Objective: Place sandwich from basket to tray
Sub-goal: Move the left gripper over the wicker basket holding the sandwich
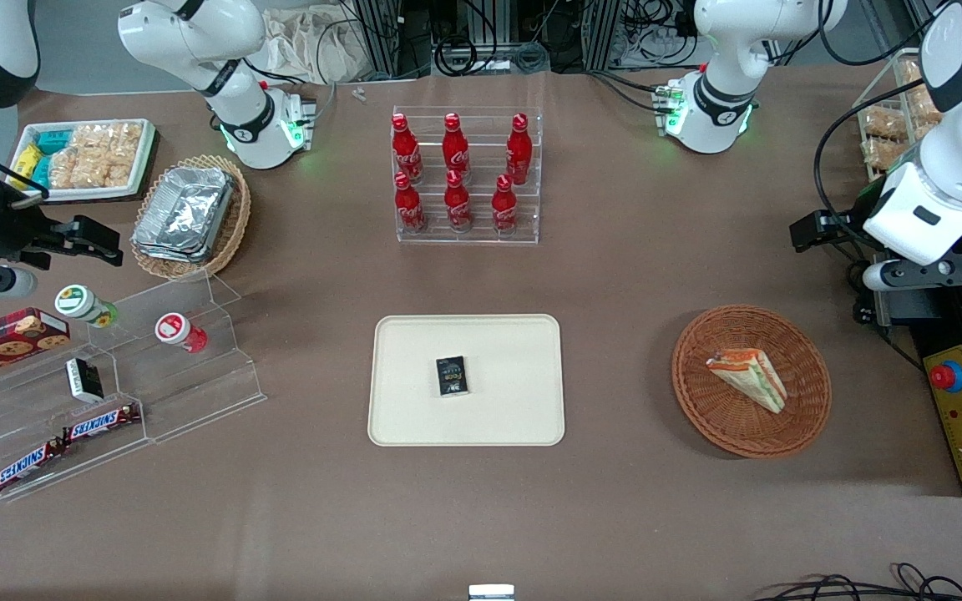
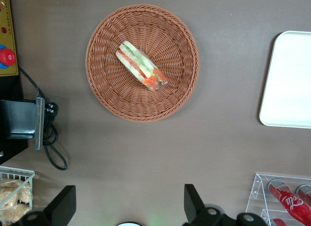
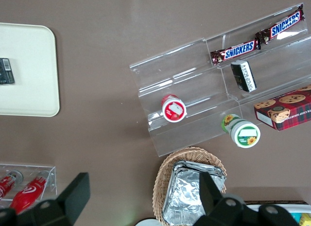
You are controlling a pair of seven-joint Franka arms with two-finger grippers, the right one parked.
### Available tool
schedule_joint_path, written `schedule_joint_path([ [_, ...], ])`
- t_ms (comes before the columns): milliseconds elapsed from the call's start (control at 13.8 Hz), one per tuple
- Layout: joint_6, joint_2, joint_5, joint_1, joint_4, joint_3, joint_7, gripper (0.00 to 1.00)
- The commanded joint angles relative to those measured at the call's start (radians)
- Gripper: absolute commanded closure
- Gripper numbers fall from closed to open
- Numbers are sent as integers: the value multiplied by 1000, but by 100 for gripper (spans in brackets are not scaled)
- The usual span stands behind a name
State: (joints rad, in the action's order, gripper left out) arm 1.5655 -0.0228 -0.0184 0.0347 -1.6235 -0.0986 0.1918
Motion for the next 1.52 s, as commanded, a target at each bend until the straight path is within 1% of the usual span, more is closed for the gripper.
schedule_joint_path([
  [0,-30,4,-20,10,14,2,-2,0],
  [289,-30,1,-18,8,17,0,11,0],
  [578,4,-12,-15,8,1,0,90,0],
  [723,57,-17,-15,7,-44,0,104,0],
  [940,195,-19,-12,-1,-140,0,185,0],
  [1012,235,-29,-5,-4,-168,2,222,0],
  [1157,272,-81,-9,-6,-176,3,313,0],
  [1446,356,-173,-3,-22,-177,8,366,0],
])
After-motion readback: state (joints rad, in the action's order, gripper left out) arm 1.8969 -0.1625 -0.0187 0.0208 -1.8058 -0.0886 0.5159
